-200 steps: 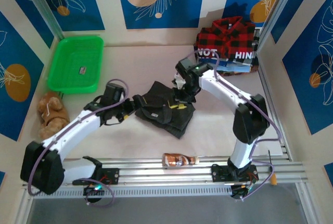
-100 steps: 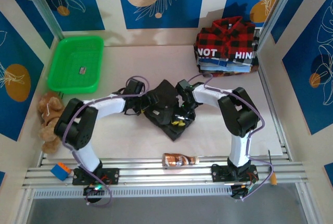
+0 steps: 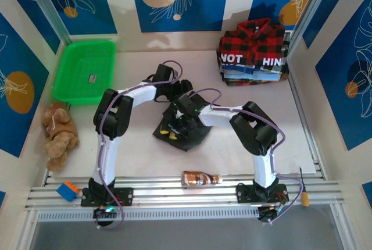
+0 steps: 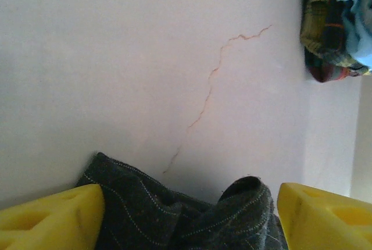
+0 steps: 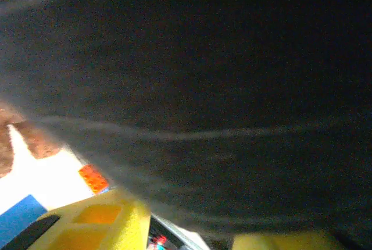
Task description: Fold and stack the long sleeve shirts
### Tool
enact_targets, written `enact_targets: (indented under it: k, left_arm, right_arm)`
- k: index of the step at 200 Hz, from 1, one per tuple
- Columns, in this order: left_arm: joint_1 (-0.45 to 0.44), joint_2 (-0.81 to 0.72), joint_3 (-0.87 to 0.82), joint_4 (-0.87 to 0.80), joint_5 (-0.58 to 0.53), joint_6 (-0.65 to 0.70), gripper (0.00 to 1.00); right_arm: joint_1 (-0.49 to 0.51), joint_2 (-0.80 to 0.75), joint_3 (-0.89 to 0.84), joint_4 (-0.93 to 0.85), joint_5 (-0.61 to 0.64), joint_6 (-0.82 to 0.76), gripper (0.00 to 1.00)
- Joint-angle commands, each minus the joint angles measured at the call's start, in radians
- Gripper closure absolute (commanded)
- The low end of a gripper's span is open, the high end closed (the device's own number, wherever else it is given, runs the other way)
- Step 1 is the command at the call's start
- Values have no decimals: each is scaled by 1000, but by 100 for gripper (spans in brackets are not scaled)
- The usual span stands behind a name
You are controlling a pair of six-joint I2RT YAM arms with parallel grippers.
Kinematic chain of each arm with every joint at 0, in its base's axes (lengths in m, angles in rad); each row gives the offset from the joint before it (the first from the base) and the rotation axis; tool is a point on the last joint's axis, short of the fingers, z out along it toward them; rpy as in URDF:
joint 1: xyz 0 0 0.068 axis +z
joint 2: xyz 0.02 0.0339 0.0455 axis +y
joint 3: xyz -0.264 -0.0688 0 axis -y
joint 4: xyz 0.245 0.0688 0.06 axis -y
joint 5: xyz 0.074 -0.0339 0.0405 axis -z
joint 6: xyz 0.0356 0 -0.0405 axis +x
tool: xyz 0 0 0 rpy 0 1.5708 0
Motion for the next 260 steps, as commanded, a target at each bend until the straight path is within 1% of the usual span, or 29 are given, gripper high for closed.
enact_targets:
  k: [1, 14, 28, 30, 34, 45, 62, 75, 89, 101, 121, 137, 151, 160, 174, 206, 225, 243, 260]
  left_arm:
    - [73, -48, 8, -4, 68, 19, 17]
    - [118, -110, -12, -16, 80, 17, 14]
    - [171, -183, -19, -58, 96, 27, 11]
    - [178, -194, -17, -70, 97, 32, 10]
    - [192, -215, -16, -94, 96, 42, 4]
    - [226, -285, -16, -179, 75, 81, 2]
    - [256, -406, -39, -326, 18, 131, 0]
    - [254, -505, -102, -400, -4, 132, 0]
    - [234, -625, -237, -434, -24, 81, 0]
    - [199, -737, -384, -416, -53, 16, 0]
    - [104, -901, -622, -333, -115, -130, 0]
    - [11, -975, -785, -212, -164, -252, 0]
    - [-59, -981, -870, -96, -206, -333, 0]
    - [-89, -960, -897, -32, -218, -355, 1]
    - [-111, -908, -902, 34, -234, -355, 1]
    - [-108, -759, -857, 98, -241, -280, 6]
    - [-97, -676, -806, 94, -251, -225, 9]
    - [-66, -598, -758, 115, -228, -189, 12]
    - [-29, -551, -697, 92, -210, -141, 13]
  right_arm:
    - [7, -84, 20, 75, 33, 129, 54]
    - [-3, -149, 30, 10, 40, 110, 49]
    - [-24, -214, 70, -126, 37, 47, 46]
    - [-28, -222, 80, -150, 37, 33, 45]
    - [-36, -237, 101, -203, 36, 7, 45]
    - [-65, -268, 168, -362, 48, -101, 44]
    - [-125, -289, 254, -558, 72, -332, 43]
    - [-179, -267, 320, -699, 129, -529, 43]
    - [-228, -209, 377, -819, 225, -737, 43]
    - [-260, -158, 386, -836, 284, -853, 45]
    - [-296, -113, 351, -762, 284, -954, 47]
    - [-313, -87, 326, -710, 280, -965, 47]
    - [-332, -69, 290, -672, 267, -937, 47]
    - [-340, -60, 257, -645, 236, -915, 47]
    - [-344, -54, 204, -610, 205, -880, 48]
    - [-336, -65, 92, -543, 147, -772, 48]
    - [-322, -82, 19, -491, 116, -693, 48]
    - [-304, -92, -24, -465, 77, -604, 48]
    - [-268, -112, -63, -425, 18, -496, 48]
